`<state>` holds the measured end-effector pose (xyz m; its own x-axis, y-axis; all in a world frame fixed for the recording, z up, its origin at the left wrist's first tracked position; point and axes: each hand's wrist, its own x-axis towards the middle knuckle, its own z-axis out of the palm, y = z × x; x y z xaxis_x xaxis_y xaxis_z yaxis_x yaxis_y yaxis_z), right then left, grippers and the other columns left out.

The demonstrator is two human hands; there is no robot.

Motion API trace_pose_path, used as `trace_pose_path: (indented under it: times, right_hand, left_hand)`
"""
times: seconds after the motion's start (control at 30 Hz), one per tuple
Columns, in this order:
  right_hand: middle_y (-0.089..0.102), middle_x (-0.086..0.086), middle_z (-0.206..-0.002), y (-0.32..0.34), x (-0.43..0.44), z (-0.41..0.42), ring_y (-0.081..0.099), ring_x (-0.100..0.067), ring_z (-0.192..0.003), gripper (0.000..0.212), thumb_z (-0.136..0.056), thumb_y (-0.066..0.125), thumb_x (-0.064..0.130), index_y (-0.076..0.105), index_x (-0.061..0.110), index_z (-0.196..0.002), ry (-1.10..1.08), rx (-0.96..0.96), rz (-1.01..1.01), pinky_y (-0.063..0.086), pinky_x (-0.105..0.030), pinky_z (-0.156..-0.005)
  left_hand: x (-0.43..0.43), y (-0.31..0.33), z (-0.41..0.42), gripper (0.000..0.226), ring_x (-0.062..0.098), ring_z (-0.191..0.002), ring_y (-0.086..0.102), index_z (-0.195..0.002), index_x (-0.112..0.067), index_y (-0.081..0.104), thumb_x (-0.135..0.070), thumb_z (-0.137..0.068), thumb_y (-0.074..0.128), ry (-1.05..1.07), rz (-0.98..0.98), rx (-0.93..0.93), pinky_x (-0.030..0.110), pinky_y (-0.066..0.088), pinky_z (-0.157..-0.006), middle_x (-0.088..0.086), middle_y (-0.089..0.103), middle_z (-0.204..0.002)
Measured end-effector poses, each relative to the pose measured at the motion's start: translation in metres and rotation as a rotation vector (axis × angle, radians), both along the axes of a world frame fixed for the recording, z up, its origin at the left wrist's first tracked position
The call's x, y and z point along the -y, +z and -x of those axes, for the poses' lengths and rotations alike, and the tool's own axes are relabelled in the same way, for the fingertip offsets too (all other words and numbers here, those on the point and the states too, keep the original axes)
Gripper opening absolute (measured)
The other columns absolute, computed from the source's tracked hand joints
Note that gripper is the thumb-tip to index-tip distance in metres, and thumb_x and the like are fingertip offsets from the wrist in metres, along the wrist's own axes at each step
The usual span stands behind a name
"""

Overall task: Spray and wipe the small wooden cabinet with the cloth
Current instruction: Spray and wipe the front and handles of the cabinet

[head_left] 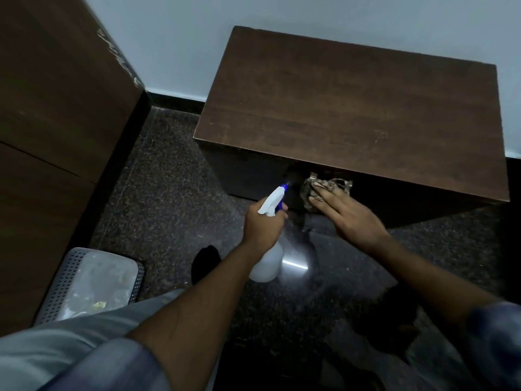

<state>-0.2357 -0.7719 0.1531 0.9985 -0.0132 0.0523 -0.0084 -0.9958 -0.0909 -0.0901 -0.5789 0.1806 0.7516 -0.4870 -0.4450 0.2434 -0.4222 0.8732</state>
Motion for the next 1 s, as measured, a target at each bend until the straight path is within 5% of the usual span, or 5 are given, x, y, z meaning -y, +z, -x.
trace_pose_path:
  times: [0.2, 0.37, 0.53, 0.67, 1.0]
  right_hand:
    - [0.035, -0.021, -0.160, 0.050, 0.009, 0.010, 0.039, -0.040, -0.145, 0.050, -0.111, 0.014, 0.007, 0.044, 0.003, -0.152, 0.129, 0.087, 0.023, 0.043, -0.052, -0.111]
    - [0.050, -0.024, -0.148, 0.057, -0.002, -0.051, 0.039, -0.041, -0.144, 0.038, -0.107, 0.043, -0.002, 0.052, -0.006, -0.143, 0.367, 0.290, 0.265, 0.035, -0.052, -0.118]
    - [0.031, -0.034, -0.156, 0.017, 0.000, -0.077, 0.028, -0.040, -0.150, 0.045, -0.104, 0.025, 0.001, 0.050, -0.012, -0.139, 0.408, 0.027, 0.527, 0.025, -0.045, -0.122]
    - [0.048, -0.030, -0.147, 0.026, -0.004, -0.094, 0.038, -0.043, -0.144, 0.055, -0.106, 0.010, -0.001, 0.057, -0.012, -0.132, 0.484, 0.026, 0.454, 0.031, -0.049, -0.119]
    - [0.035, -0.029, -0.156, 0.043, -0.006, -0.119, 0.016, -0.039, -0.154, 0.047, -0.102, 0.029, 0.004, 0.047, -0.011, -0.143, 0.601, -0.003, 0.663, 0.014, -0.049, -0.127]
  left_hand:
    - [0.011, -0.005, -0.001, 0.040, 0.009, -0.067, 0.060, -0.092, -0.034, 0.072, 0.004, -0.086, 0.061, 0.091, 0.031, -0.003, 0.025, 0.049, -0.063, 0.000, 0.074, -0.092]
    - [0.009, -0.007, -0.007, 0.047, 0.015, -0.073, 0.058, -0.129, -0.021, 0.069, 0.003, -0.089, 0.062, 0.213, 0.043, -0.060, 0.023, 0.048, -0.065, 0.001, 0.072, -0.091]
    - [-0.002, -0.008, -0.010, 0.033, 0.005, -0.059, 0.053, -0.106, -0.026, 0.069, 0.003, -0.091, 0.062, 0.216, 0.012, -0.033, 0.014, 0.042, -0.055, -0.009, 0.060, -0.071]
    - [-0.010, -0.012, -0.021, 0.036, 0.004, -0.057, 0.054, -0.106, -0.027, 0.069, 0.004, -0.091, 0.063, 0.243, 0.012, -0.010, 0.012, 0.043, -0.057, -0.011, 0.060, -0.071]
    - [-0.028, -0.018, -0.040, 0.041, 0.006, -0.068, 0.058, -0.105, -0.030, 0.069, 0.008, -0.089, 0.062, 0.314, 0.065, -0.002, 0.013, 0.046, -0.063, -0.004, 0.071, -0.088]
